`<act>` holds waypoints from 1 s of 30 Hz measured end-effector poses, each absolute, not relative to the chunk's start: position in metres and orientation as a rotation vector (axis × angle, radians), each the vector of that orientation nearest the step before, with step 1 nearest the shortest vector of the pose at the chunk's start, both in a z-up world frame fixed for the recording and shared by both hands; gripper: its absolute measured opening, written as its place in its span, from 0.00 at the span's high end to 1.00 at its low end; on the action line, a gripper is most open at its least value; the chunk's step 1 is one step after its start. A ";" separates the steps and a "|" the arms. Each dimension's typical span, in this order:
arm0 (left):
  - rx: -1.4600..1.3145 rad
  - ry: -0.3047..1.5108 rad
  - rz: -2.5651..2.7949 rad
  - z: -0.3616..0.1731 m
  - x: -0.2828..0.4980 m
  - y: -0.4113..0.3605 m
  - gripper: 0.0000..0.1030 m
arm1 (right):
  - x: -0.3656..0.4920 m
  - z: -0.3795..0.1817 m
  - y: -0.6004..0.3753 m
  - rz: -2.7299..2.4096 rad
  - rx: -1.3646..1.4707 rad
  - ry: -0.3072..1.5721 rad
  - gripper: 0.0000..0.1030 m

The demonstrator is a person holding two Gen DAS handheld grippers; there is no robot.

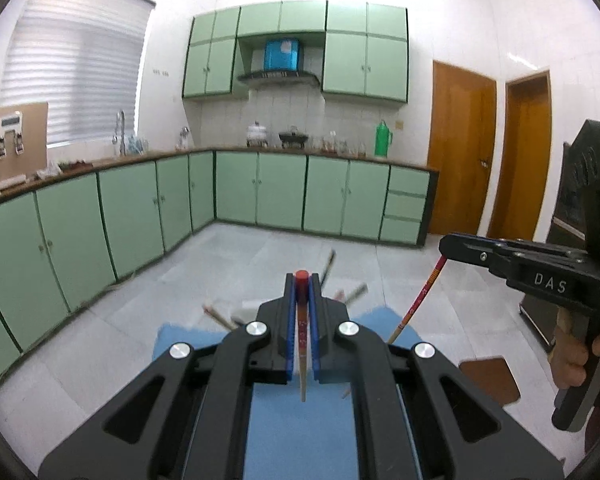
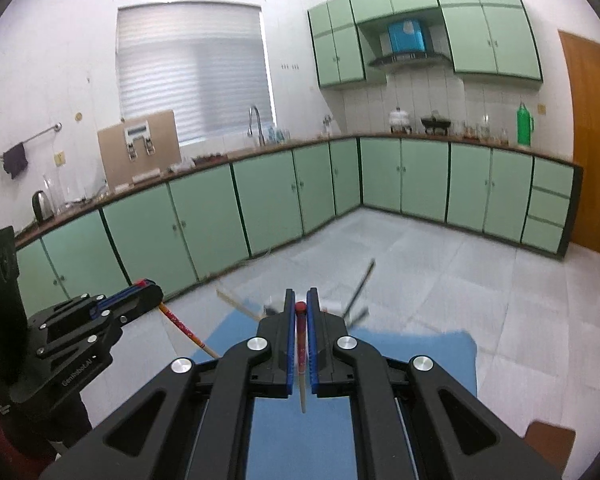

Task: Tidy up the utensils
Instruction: 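Lift both red-patterned chopsticks and lower them into the white holder, then open both tools to release the chopsticks into the holder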

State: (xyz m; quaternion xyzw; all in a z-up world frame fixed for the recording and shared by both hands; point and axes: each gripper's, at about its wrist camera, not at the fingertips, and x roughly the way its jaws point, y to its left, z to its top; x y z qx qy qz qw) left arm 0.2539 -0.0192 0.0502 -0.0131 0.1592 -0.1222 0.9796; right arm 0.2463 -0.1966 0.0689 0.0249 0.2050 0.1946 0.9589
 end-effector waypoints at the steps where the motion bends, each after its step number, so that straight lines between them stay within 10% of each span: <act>1: -0.026 0.305 -0.241 0.056 0.257 -0.019 0.95 | 0.249 0.074 -0.194 0.390 0.048 0.404 0.95; 14: 0.002 0.171 -0.178 0.103 0.329 -0.029 0.95 | 0.324 0.108 -0.175 0.328 0.046 0.290 0.95; 30: -0.017 0.342 -0.193 0.025 0.417 -0.026 0.93 | 0.399 0.041 -0.159 0.325 0.006 0.395 0.92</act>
